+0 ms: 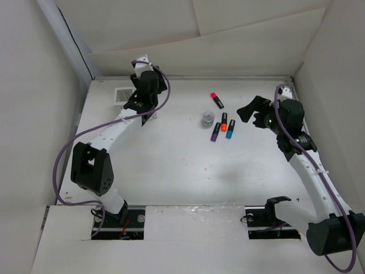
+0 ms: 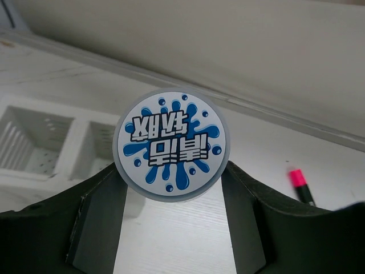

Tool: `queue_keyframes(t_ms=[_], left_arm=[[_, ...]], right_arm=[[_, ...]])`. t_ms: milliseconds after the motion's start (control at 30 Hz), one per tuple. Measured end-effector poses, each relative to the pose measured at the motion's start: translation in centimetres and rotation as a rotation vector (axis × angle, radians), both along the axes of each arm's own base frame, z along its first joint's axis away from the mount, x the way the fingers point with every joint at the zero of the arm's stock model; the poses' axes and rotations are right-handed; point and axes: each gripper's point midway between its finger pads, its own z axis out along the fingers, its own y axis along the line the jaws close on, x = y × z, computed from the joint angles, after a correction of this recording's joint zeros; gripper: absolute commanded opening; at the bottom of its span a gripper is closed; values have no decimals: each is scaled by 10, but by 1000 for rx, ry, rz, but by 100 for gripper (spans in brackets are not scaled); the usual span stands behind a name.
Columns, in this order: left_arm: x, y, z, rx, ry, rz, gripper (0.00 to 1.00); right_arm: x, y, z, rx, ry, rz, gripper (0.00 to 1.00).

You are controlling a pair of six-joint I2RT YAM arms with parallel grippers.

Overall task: Sort the stationery into containers
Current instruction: Place the stationery in the storage box.

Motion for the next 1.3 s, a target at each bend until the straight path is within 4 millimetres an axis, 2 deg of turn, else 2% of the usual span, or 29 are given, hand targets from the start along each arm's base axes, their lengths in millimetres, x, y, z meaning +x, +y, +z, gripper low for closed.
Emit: queue_keyframes(t_ms=[67,300,400,467,600,667,833,1100,1300], left_arm=[[-2,21,-8,0,25,60,39],[-1,76,-19,9,67,209,41],[0,100,-22,17,80,264,42],[1,124,-25,18,87,312,42],[0,155,-33,36,107,379,42],[-1,159,-35,51,116,392,43],[4,155,-47,76,135,384,43],[16,153,-88,137,216,371,44],[24,152,-89,138,209,373,44]], right_arm=[[-3,9,-9,-2,16,23,100],[-12,47,-16,-9,-19,109,100],[-15,58,-16,-16,-33,121,100],[-16,64,-16,-19,-42,126,100],[-18,70,-15,-24,-50,130,100],[-17,70,-15,-26,-54,123,100],[-15,68,-12,-26,-65,107,100],[-14,67,-12,-26,-66,103,100],[-14,67,-13,-28,-65,101,100]])
